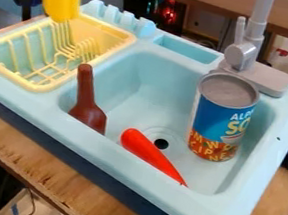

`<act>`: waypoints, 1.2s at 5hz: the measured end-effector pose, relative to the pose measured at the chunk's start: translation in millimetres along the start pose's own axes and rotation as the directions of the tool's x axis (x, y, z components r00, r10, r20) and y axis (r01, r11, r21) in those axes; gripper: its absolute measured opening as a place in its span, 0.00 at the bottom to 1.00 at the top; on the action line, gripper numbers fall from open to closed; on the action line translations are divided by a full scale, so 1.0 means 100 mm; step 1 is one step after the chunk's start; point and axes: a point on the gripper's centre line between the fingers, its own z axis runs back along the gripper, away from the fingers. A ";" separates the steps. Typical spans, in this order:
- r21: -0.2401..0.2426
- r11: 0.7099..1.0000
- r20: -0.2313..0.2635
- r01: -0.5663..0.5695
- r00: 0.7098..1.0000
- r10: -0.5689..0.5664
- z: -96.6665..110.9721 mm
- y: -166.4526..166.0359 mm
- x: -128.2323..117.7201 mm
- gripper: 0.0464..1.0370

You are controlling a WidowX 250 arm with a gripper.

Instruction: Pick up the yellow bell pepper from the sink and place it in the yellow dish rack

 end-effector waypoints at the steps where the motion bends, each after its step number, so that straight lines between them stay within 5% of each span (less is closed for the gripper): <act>1: 0.001 1.000 -0.020 -0.023 1.000 0.023 -0.11 0.07 0.09 0.07; 4: -0.104 0.992 -0.035 -0.076 0.997 0.073 -0.27 -0.11 0.14 0.07; 6: -0.090 0.988 -0.117 -0.123 0.987 0.113 -0.56 -0.21 0.19 0.07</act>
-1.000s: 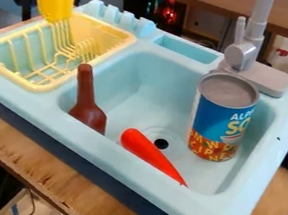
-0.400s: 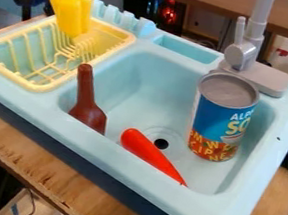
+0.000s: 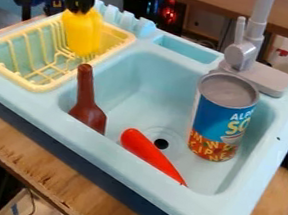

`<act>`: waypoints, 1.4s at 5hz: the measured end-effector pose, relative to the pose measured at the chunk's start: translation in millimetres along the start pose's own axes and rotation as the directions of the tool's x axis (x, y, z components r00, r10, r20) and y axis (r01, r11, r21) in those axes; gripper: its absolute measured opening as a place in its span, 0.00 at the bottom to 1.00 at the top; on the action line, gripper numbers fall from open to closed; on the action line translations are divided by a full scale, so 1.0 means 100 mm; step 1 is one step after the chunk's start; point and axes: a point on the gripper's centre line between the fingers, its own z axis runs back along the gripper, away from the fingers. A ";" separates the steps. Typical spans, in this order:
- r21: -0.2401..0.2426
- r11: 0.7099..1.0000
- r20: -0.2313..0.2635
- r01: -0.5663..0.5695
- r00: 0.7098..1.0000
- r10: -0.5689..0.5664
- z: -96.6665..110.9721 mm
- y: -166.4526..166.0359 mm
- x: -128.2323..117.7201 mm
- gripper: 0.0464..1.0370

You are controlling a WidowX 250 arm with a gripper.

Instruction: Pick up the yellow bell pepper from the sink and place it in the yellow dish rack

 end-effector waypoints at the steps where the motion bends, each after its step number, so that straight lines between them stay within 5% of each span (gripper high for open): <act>1: -0.008 1.000 -0.029 -0.027 0.999 0.027 -0.12 -0.02 0.07 0.07; 3: -0.049 0.998 -0.047 -0.044 0.998 0.042 -0.24 -0.10 0.17 0.07; 5: -0.063 0.998 -0.002 -0.013 1.000 0.013 -0.30 -0.10 0.22 0.09; 6: -0.058 0.998 0.009 0.023 1.000 -0.023 -0.30 -0.09 0.20 0.30; 7: -0.052 0.999 -0.053 -0.008 0.999 0.006 -0.27 -0.06 0.11 0.59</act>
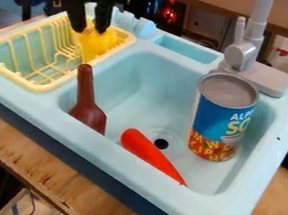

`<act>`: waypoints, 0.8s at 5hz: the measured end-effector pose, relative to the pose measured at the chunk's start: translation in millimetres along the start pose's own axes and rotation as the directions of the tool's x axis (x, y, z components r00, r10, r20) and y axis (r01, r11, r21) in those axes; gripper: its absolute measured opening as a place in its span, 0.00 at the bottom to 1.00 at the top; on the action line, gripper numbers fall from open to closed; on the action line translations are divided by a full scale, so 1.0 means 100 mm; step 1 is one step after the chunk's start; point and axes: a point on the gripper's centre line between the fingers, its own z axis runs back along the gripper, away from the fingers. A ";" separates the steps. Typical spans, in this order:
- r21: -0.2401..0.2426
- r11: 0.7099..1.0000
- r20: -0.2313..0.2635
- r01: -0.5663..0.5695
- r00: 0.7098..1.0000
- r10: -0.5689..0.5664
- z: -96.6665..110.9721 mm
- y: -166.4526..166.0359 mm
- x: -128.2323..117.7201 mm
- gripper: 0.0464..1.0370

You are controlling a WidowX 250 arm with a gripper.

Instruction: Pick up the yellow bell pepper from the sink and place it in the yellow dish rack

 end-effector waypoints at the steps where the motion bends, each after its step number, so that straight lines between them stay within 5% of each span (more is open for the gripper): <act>1: 0.029 0.999 0.032 -0.029 0.999 0.029 0.15 0.06 -0.01 0.88; 2: 0.090 0.994 0.086 -0.065 0.995 0.057 0.49 0.10 -0.06 0.97; 3: 0.202 0.977 0.064 0.069 0.995 -0.083 0.72 -0.19 -0.36 0.97; 4: 0.200 0.941 0.082 0.272 0.953 -0.293 0.87 -0.57 -0.74 0.96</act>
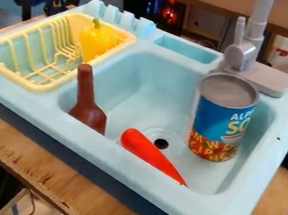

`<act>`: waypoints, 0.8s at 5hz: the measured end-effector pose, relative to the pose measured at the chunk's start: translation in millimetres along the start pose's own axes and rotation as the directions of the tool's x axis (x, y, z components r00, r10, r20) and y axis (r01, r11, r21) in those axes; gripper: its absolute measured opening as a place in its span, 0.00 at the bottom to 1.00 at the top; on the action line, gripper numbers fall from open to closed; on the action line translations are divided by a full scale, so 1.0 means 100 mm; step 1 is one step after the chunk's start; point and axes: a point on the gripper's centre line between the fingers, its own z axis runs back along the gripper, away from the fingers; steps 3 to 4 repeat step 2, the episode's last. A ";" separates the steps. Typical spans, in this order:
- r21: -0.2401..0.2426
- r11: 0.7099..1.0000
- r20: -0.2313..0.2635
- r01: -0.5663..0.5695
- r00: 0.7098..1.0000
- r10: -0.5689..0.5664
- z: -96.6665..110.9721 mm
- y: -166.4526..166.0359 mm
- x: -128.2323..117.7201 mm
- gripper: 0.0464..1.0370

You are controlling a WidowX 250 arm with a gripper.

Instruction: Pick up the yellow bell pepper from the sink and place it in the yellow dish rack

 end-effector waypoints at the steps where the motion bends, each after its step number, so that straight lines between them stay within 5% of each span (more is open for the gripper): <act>1: 0.007 0.986 0.019 0.164 0.986 -0.164 0.06 -0.37 -0.19 0.96; 2: -0.060 0.954 0.040 0.294 0.956 -0.292 0.05 -0.66 -0.37 0.96; 4: -0.060 0.954 0.040 0.294 0.956 -0.292 0.05 -0.66 -0.37 0.96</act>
